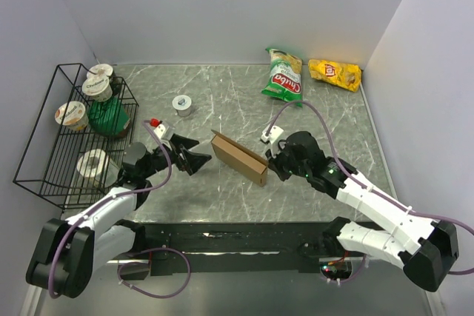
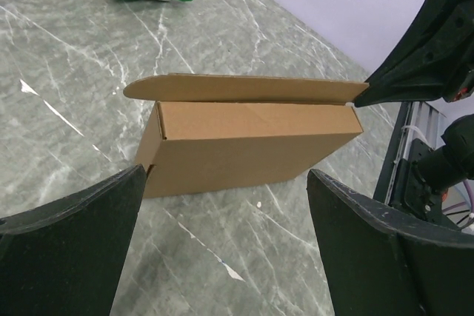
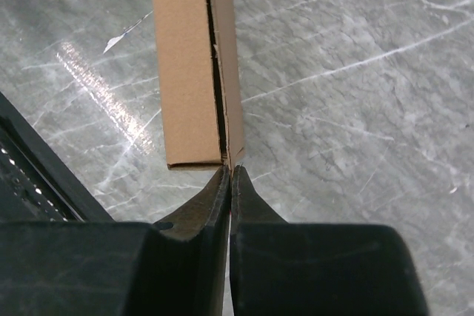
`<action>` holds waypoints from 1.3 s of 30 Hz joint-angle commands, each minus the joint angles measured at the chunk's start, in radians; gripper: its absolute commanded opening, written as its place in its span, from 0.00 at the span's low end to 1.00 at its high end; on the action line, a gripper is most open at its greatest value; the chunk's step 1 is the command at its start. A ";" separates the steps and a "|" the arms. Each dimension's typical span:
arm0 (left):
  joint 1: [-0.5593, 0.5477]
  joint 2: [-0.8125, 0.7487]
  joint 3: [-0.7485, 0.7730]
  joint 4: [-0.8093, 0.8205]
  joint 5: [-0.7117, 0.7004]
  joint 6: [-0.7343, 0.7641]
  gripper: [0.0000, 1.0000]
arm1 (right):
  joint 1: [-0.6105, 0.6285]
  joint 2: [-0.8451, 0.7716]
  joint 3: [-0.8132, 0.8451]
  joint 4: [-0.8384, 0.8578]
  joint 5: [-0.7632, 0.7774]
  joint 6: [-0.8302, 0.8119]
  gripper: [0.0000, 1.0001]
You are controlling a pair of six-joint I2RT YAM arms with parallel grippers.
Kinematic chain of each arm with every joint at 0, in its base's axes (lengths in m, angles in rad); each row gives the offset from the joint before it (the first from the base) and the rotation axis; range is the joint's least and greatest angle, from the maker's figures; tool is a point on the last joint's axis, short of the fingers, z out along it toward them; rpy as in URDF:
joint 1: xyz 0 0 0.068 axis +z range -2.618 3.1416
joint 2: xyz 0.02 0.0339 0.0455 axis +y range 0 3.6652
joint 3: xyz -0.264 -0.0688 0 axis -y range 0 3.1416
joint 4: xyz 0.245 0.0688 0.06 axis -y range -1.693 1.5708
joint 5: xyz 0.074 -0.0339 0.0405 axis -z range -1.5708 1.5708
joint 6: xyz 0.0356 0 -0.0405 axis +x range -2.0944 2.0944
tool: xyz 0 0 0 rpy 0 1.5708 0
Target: Fold the paper box
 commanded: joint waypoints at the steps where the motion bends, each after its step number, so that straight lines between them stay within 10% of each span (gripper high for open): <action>1: 0.016 0.011 0.049 0.062 0.006 0.054 0.96 | -0.006 0.014 -0.004 0.086 -0.048 -0.059 0.04; 17: 0.143 0.259 0.253 -0.090 0.339 0.219 0.92 | -0.010 0.040 -0.010 0.087 -0.069 -0.062 0.02; 35: 0.143 0.362 0.242 -0.001 0.357 0.182 0.70 | -0.015 0.054 -0.003 0.084 -0.068 -0.064 0.02; 39: 0.143 0.356 0.242 -0.005 0.296 0.208 0.92 | -0.016 0.057 -0.003 0.081 -0.074 -0.064 0.02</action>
